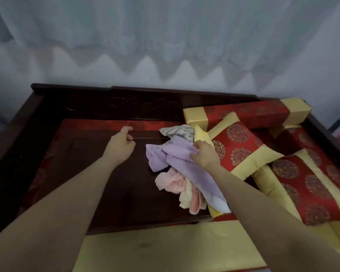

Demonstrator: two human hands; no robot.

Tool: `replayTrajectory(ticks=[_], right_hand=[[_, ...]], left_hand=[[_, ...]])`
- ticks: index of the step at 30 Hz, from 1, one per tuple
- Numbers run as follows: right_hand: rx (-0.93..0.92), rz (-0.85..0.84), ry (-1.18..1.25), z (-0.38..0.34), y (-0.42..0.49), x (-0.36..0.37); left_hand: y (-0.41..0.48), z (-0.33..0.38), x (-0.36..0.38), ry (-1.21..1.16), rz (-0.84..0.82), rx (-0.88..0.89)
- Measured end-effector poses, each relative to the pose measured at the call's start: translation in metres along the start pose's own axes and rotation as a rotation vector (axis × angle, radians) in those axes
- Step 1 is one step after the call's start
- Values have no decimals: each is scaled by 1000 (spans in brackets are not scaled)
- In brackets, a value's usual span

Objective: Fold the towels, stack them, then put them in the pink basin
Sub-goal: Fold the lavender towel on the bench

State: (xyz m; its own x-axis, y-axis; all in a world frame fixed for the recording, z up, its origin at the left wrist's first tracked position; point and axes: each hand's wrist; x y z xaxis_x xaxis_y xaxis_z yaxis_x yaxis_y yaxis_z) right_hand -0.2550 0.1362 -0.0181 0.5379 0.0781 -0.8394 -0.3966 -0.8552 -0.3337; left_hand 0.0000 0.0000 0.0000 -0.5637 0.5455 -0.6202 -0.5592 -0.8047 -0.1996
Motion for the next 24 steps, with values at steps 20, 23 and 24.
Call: replayTrajectory(ticks=[20, 23, 24], right_hand=[[-566, -33, 5, -16, 3, 3], [-533, -84, -21, -22, -5, 9], [-498, -89, -14, -25, -5, 12]], left_hand=[[99, 50, 86, -995, -613, -663], [99, 60, 58, -1105, -599, -608], [99, 57, 44, -1167, -545, -600]])
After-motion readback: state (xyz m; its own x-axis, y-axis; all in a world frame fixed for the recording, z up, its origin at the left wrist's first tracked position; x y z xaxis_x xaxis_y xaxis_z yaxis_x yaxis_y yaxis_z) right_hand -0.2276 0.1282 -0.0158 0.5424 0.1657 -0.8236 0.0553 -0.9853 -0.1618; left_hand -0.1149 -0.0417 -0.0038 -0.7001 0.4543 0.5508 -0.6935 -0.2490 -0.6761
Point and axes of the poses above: each hand's wrist, its own y-axis towards the middle knuckle, its own x-axis out of the palm, z = x × y, and after that the axes turned 13 degrees about -z, right-handed
